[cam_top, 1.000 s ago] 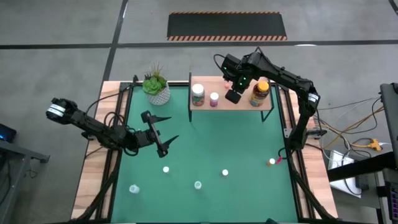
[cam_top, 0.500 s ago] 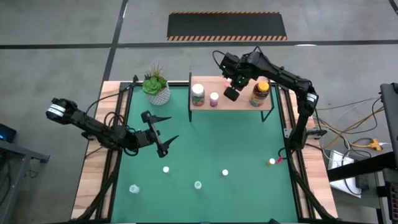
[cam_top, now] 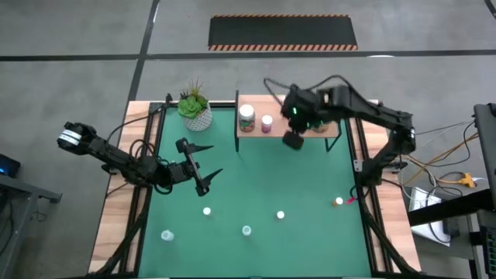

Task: Pick and place medicine bottles onto shelf by color
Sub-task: Put the small pink medicine bottle on the shelf

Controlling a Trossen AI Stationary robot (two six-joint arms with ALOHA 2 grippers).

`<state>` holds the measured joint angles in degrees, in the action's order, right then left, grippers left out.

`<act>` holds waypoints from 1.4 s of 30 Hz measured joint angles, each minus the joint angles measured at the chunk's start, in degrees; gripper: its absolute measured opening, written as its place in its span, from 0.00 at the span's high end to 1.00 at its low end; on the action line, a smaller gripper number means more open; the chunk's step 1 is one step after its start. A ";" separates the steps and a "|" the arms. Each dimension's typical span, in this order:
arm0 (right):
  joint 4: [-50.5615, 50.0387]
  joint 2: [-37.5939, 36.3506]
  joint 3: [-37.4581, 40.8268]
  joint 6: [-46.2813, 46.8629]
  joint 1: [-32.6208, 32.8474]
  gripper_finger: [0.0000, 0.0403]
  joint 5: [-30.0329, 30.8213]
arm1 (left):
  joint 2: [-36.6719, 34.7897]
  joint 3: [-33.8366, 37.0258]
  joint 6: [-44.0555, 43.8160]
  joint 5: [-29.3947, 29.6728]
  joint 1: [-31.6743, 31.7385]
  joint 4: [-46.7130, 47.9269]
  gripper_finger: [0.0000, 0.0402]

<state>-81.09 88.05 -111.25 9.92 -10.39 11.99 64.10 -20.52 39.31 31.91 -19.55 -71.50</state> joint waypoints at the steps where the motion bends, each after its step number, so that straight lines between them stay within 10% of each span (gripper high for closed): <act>1: 1.05 -0.76 1.09 0.99 2.21 0.97 -0.18 | 0.00 0.01 -0.02 -0.01 0.00 0.00 0.15; 17: 23.48 -2.87 26.33 3.93 33.99 0.97 -3.59 | 0.00 0.25 -4.51 -0.36 -0.07 0.11 0.15; 28: 46.07 -2.82 42.17 8.31 39.17 0.95 -2.96 | 0.00 0.25 -4.57 -0.33 -0.11 0.14 0.15; 42: 60.53 -2.80 55.18 15.60 39.12 0.44 -1.24 | 0.00 0.25 -4.55 -0.33 -0.11 0.33 0.15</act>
<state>-20.56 85.25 -56.07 25.52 28.73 10.76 64.10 -20.27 34.76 31.57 -19.66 -71.17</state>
